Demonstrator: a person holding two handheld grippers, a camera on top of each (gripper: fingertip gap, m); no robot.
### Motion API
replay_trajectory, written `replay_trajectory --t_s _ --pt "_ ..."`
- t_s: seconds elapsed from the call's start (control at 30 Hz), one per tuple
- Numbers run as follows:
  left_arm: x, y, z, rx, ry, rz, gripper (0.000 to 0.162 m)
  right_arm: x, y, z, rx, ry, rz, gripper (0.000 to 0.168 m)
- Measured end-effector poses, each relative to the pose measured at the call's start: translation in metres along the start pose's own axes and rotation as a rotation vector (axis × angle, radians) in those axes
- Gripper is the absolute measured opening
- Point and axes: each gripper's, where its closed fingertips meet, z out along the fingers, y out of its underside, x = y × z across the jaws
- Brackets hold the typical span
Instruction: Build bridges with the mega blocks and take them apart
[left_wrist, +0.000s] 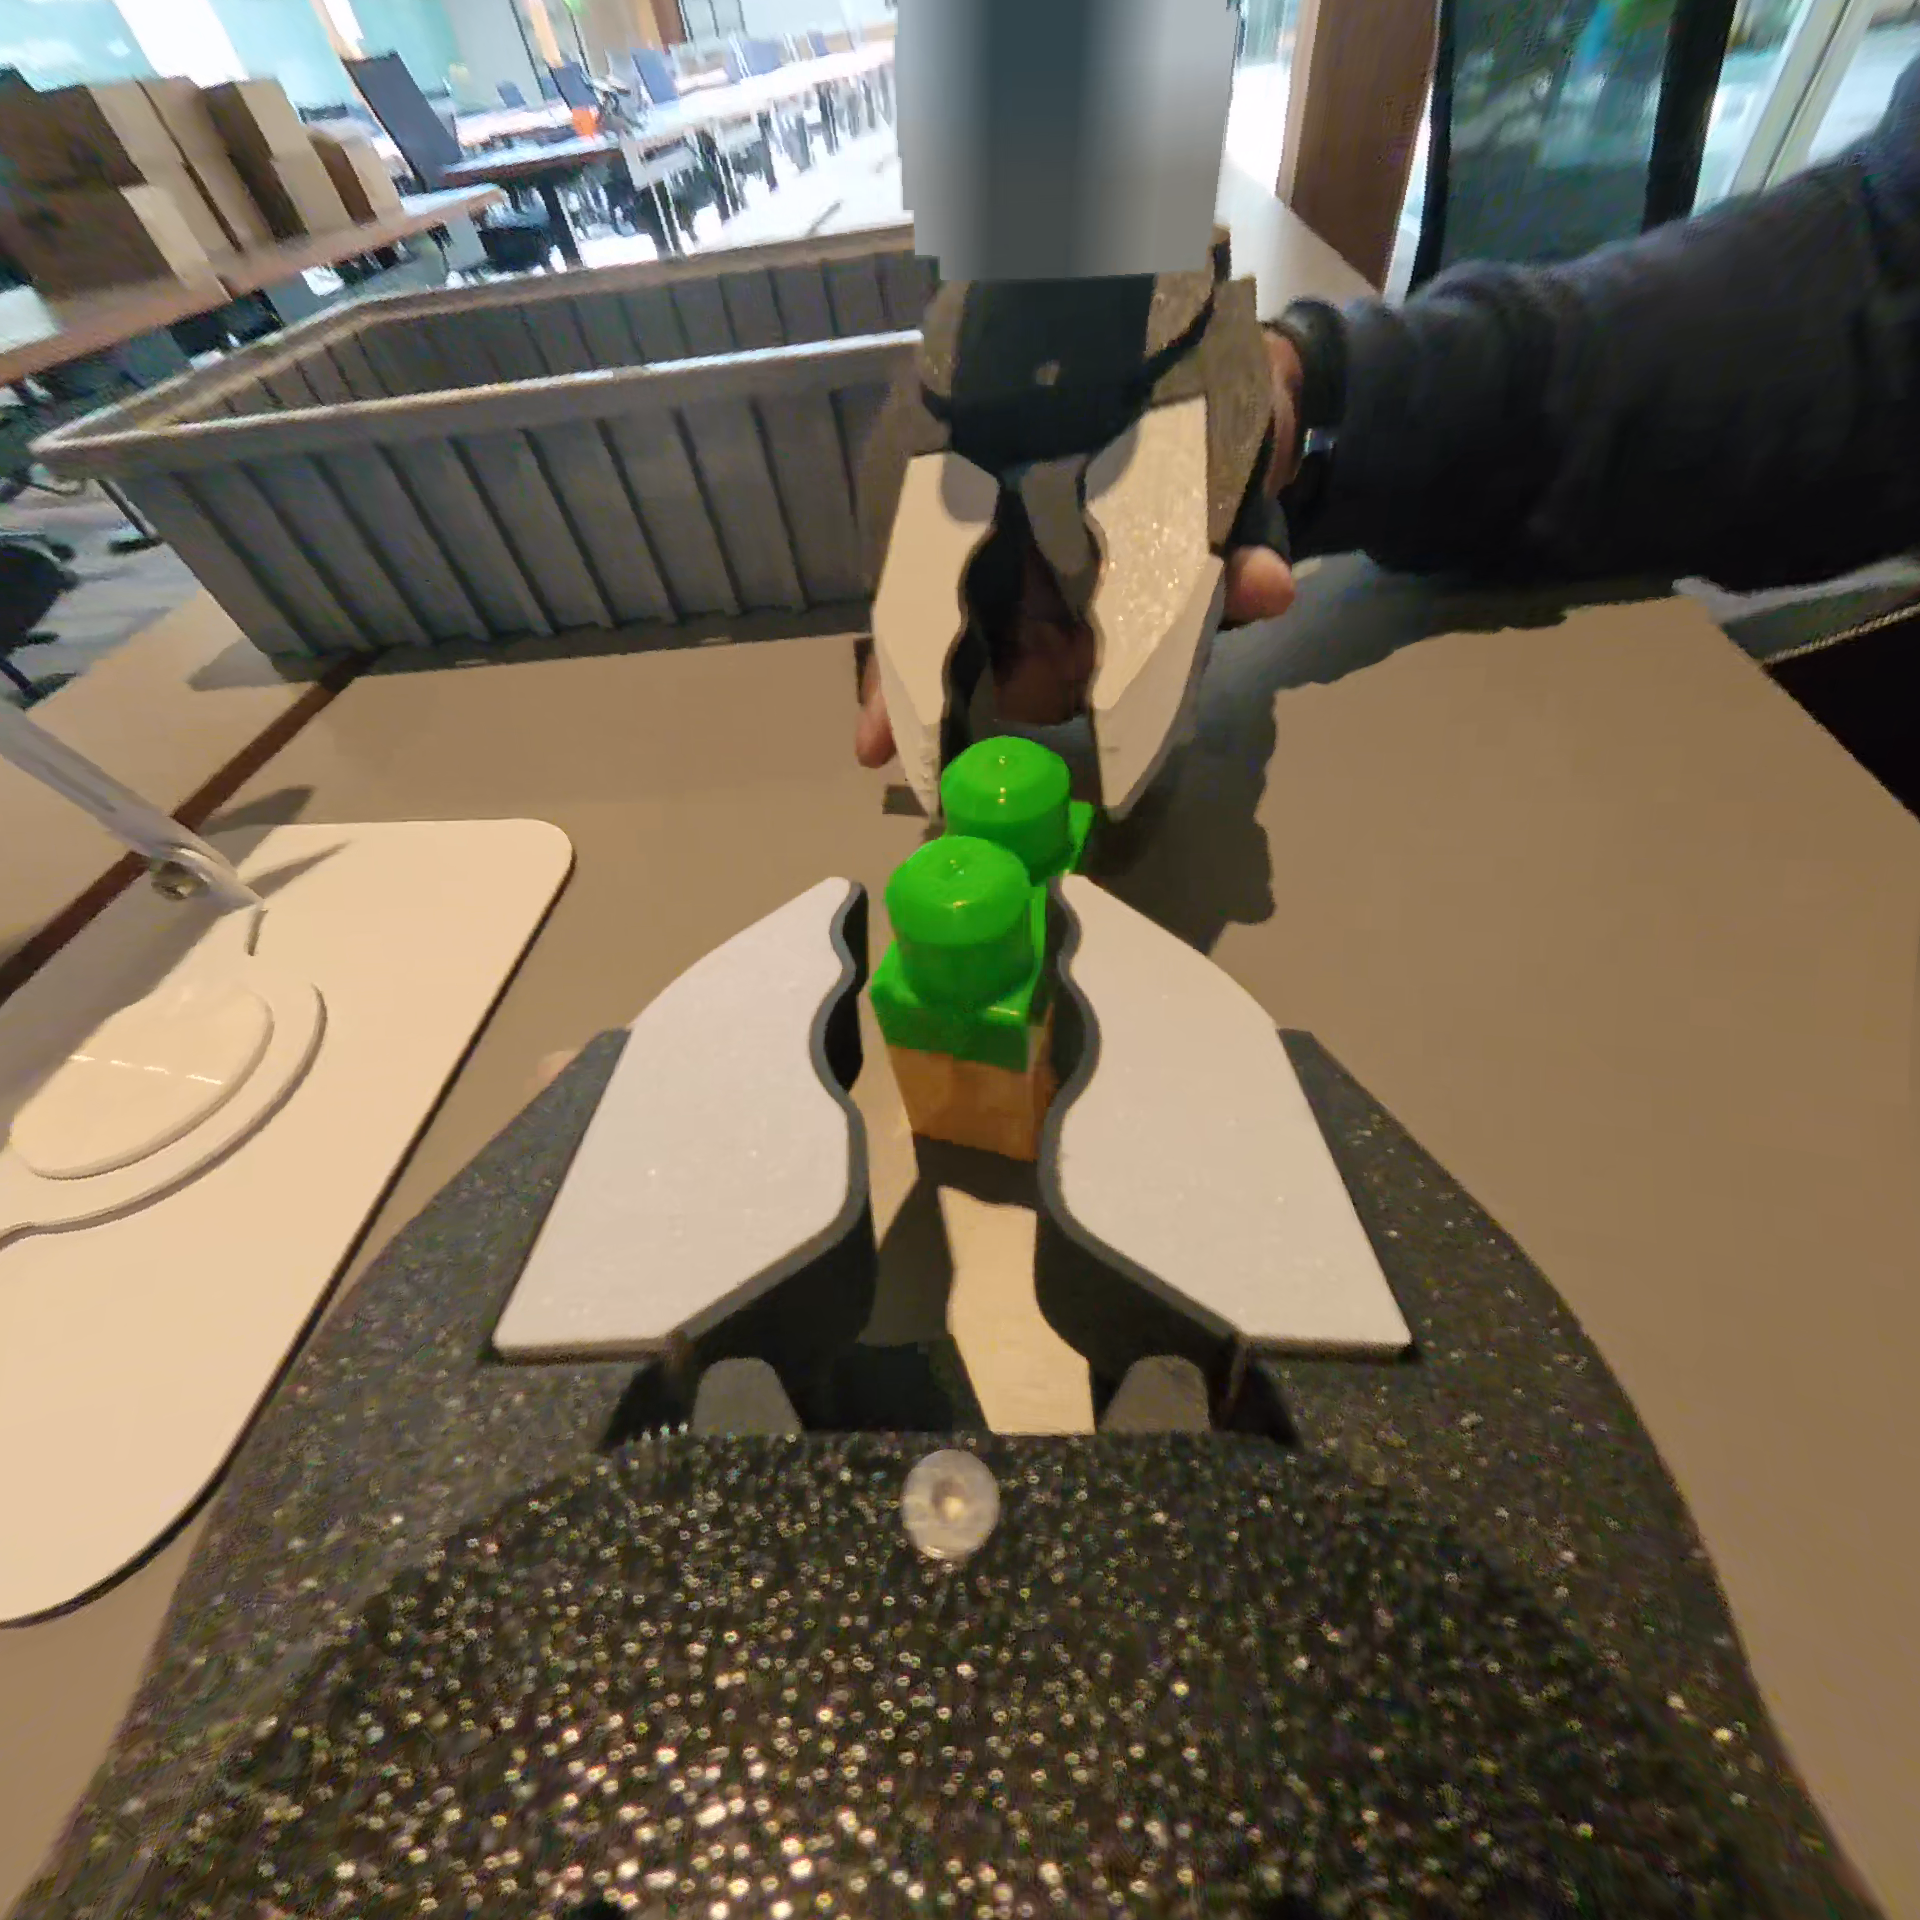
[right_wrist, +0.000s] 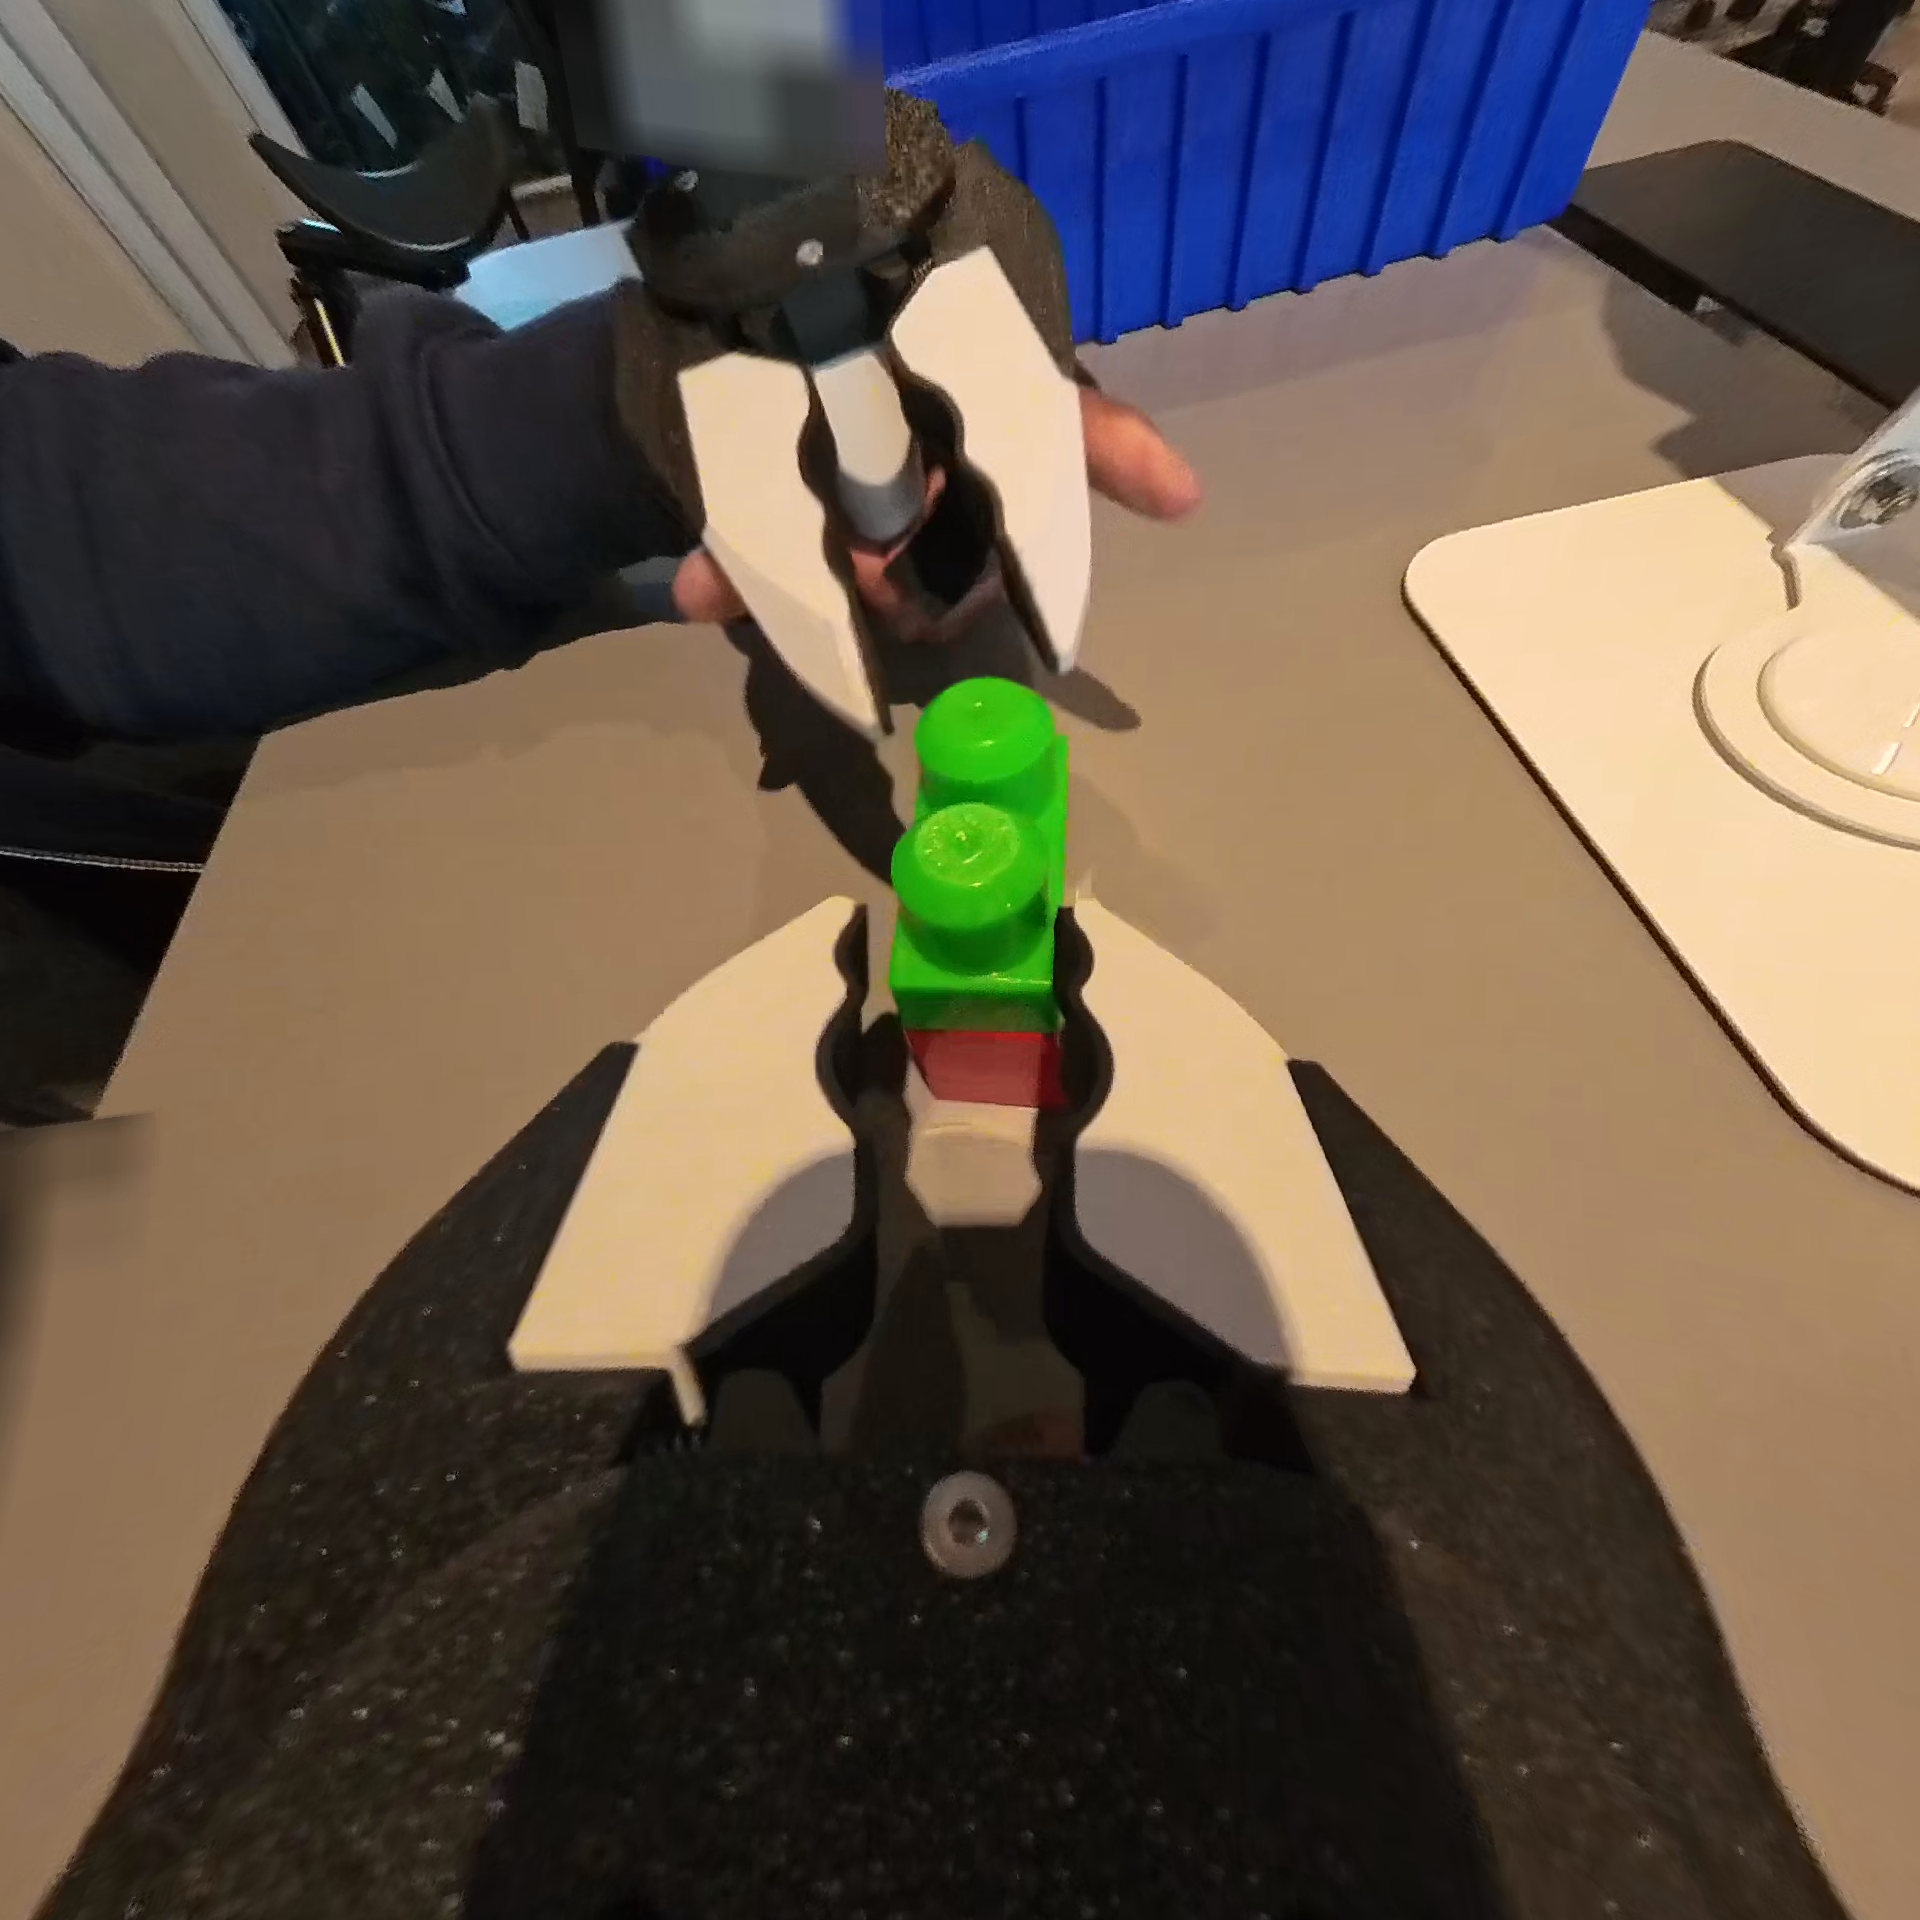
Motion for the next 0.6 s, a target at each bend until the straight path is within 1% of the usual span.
replay_trajectory --t_s 0.07,0.2,0.33,0.43,0.5,0.6 --pt "-0.002 0.002 -0.004 -0.003 -0.002 -0.011 0.032 0.0 0.001 -0.004 0.005 -0.006 0.005 0.036" --pt "0.001 0.02 -0.005 -0.122 0.003 0.016 0.038 -0.003 0.001 -0.006 0.005 -0.016 0.0 0.04" --pt "0.0 0.034 -0.003 -0.226 -0.017 0.014 0.039 0.0 -0.003 -0.013 0.013 0.028 -0.005 0.042" --pt "-0.002 0.05 -0.004 -0.335 -0.045 0.027 0.039 0.013 0.012 -0.018 -0.052 0.105 0.032 0.038" --pt "0.0 0.054 0.0 -0.368 -0.03 0.038 0.039 0.012 0.029 -0.015 -0.14 0.094 0.041 0.039" --pt "0.001 0.063 0.004 -0.44 0.006 0.04 0.04 0.005 0.046 -0.008 -0.232 0.072 0.04 0.047"
